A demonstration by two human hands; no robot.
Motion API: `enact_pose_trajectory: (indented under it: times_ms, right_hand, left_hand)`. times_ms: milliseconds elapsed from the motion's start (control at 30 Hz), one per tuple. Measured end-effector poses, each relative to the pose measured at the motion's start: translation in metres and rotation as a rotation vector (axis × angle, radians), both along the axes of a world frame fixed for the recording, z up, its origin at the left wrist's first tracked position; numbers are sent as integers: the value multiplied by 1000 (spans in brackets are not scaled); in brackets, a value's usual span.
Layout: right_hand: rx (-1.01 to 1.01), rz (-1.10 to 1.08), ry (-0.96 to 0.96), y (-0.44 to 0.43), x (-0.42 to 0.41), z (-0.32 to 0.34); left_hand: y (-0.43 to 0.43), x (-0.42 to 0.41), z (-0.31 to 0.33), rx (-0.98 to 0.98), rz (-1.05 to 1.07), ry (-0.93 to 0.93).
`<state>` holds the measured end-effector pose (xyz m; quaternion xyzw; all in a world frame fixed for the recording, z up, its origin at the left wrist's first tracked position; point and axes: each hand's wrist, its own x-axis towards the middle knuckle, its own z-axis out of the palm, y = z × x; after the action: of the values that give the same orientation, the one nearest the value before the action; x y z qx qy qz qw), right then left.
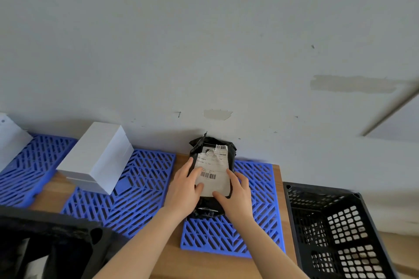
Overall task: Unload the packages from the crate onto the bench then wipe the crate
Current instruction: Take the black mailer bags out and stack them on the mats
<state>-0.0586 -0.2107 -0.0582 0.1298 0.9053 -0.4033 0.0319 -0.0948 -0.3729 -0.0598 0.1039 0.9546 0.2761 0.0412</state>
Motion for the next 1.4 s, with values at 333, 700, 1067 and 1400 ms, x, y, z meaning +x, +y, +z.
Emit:
enact_pose_trajectory:
  times_ms: [333,700,1067,1400]
  right_hand:
    - [8,76,231,-14,40,87]
    - [-239,345,379,-127,99,171]
    - [-228,721,379,-292,146,181]
    - [-114,1106,134,-459,181,129]
  left_hand:
    - [-31,64,120,102,125,247]
    - [-168,210,174,2,476,359]
    - [-319,311,170,-30,817,340]
    - [-469,364,158,-68,911,243]
